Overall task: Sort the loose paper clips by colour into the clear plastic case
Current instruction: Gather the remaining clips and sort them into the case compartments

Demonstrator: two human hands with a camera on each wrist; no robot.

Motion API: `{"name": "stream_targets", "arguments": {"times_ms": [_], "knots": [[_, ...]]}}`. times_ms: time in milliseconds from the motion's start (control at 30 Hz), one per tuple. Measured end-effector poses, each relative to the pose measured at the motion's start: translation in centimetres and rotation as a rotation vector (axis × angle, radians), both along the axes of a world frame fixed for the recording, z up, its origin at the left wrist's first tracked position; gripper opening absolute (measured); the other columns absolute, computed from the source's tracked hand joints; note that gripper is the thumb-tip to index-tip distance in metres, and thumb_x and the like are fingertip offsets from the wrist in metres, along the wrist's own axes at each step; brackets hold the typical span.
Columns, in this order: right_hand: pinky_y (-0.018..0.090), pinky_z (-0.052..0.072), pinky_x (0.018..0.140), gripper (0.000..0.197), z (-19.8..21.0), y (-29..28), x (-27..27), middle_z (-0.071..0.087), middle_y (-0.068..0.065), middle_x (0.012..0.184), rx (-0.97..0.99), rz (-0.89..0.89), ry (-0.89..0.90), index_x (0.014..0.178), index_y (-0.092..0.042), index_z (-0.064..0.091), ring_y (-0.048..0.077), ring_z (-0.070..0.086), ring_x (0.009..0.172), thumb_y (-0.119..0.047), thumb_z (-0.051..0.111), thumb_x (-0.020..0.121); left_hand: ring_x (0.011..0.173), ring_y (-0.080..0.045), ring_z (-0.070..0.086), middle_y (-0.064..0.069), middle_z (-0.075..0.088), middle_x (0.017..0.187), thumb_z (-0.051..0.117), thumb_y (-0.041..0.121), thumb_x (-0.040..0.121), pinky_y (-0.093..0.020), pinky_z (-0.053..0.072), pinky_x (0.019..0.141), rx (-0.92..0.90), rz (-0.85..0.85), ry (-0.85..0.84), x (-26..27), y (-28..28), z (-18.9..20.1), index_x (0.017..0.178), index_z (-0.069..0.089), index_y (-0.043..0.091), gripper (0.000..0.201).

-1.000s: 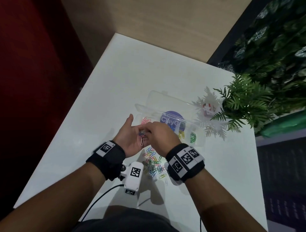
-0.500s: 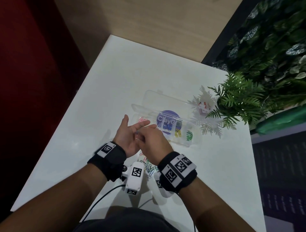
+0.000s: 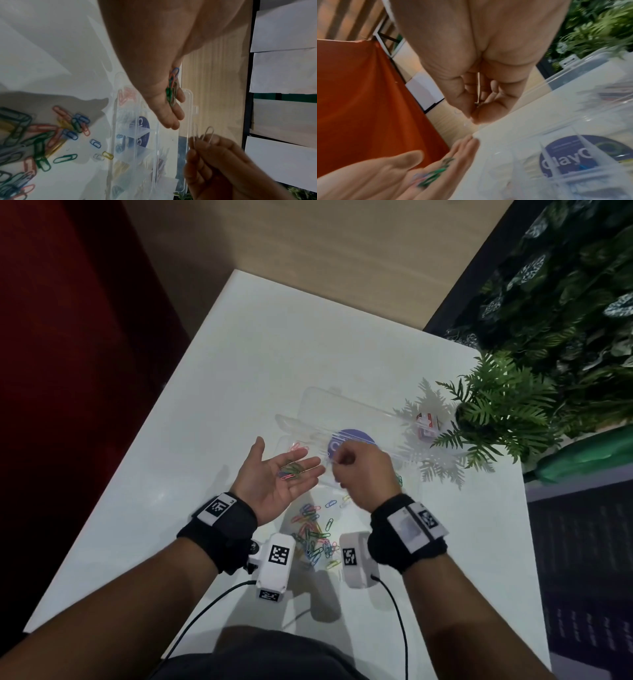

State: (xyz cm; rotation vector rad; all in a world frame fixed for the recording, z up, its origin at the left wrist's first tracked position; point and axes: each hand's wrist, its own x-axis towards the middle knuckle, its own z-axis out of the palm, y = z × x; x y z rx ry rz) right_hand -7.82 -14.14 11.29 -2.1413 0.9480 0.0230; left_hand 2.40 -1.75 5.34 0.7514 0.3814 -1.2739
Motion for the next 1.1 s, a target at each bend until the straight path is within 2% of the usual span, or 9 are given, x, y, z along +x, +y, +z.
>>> {"name": "stream_targets", "arguments": {"times_ms": [200,433,533,600,667,767,833,967,1100], "knots": [[0.039,0.057,0.072,0.011,-2.5,-3.0,2.0,0.069,0.013,0.08,-0.02,-0.149,0.076,0.076,-0.003,0.065,0.03,0.065,0.075,0.0,0.054,0.075,0.111,-0.04,0.062,-0.024,0.067,0.112,0.027,0.064,0.094,-0.044,0.051,0.094,0.013,0.014,0.007,0.5,0.3,-0.2,0.113,0.058,-0.001,0.074],[0.039,0.055,0.085,0.017,-3.1,-2.7,2.3,0.068,0.001,0.097,0.02,-0.127,0.066,0.097,-0.012,0.069,0.022,0.064,0.092,-0.006,0.062,0.082,0.11,-0.038,0.063,-0.024,0.065,0.117,0.029,0.059,0.096,-0.044,0.051,0.091,0.046,-0.002,-0.028,0.8,-0.1,0.0,0.114,0.057,-0.001,0.069],[0.029,0.048,0.075,0.011,-1.3,-0.5,1.7,0.064,-0.005,0.087,-0.07,0.102,-0.047,0.092,-0.014,0.069,0.012,0.057,0.08,-0.012,0.063,0.083,0.107,-0.036,0.064,-0.023,0.064,0.118,0.027,0.059,0.096,-0.043,0.05,0.093,0.061,-0.028,-0.051,0.5,-0.5,0.1,0.124,0.053,-0.002,0.071],[0.025,0.04,0.07,0.016,-0.2,1.3,1.6,0.059,-0.007,0.081,-0.1,0.31,-0.027,0.095,-0.016,0.071,0.01,0.052,0.078,-0.012,0.06,0.084,0.095,-0.029,0.066,-0.017,0.069,0.101,0.023,0.059,0.097,-0.037,0.052,0.09,0.053,-0.074,-0.078,0.2,-0.8,0.4,0.131,0.049,-0.002,0.074],[0.03,0.045,0.075,0.02,-0.4,2.2,1.9,0.059,-0.003,0.091,-0.179,0.452,0.025,0.099,-0.016,0.07,0.016,0.056,0.087,-0.01,0.056,0.085,0.074,-0.019,0.066,-0.01,0.071,0.082,0.018,0.058,0.098,-0.026,0.054,0.075,0.026,-0.126,-0.085,-0.1,-1.1,0.7,0.128,0.052,0.0,0.074],[0.039,0.05,0.081,0.023,-1.1,2.5,2.1,0.058,0.005,0.108,-0.252,0.497,0.09,0.103,-0.015,0.067,0.023,0.056,0.098,-0.011,0.051,0.087,0.069,-0.013,0.051,-0.007,0.07,0.076,0.017,0.058,0.098,-0.022,0.038,0.072,-0.005,-0.129,-0.089,-0.3,-1.3,0.9,0.129,0.051,-0.001,0.075],[0.037,0.05,0.079,0.022,-1.1,2.6,2.1,0.057,0.004,0.107,-0.268,0.495,0.077,0.104,-0.014,0.066,0.022,0.055,0.095,-0.01,0.051,0.088,0.065,-0.013,0.049,-0.005,0.068,0.071,0.015,0.058,0.098,-0.021,0.04,0.069,-0.024,-0.133,-0.098,-0.2,-1.3,0.8,0.129,0.05,-0.002,0.076],[0.011,0.033,0.062,0.015,-0.8,2.3,2.0,0.048,-0.002,0.085,-0.159,0.373,-0.024,0.096,-0.013,0.069,0.014,0.047,0.079,-0.009,0.059,0.085,0.057,-0.018,0.063,-0.007,0.066,0.067,0.014,0.057,0.098,-0.025,0.054,0.058,-0.074,-0.122,-0.088,-0.2,-1.0,1.0,0.124,0.051,-0.001,0.074],[0.028,0.043,0.072,0.012,-1.1,1.9,1.9,0.057,0.002,0.083,-0.068,0.272,-0.07,0.089,-0.017,0.072,0.018,0.055,0.083,-0.013,0.064,0.082,0.063,-0.02,0.065,-0.012,0.065,0.079,0.018,0.057,0.099,-0.031,0.057,0.068,-0.07,-0.103,-0.076,-0.1,-0.9,1.2,0.124,0.051,-0.004,0.073]]}}
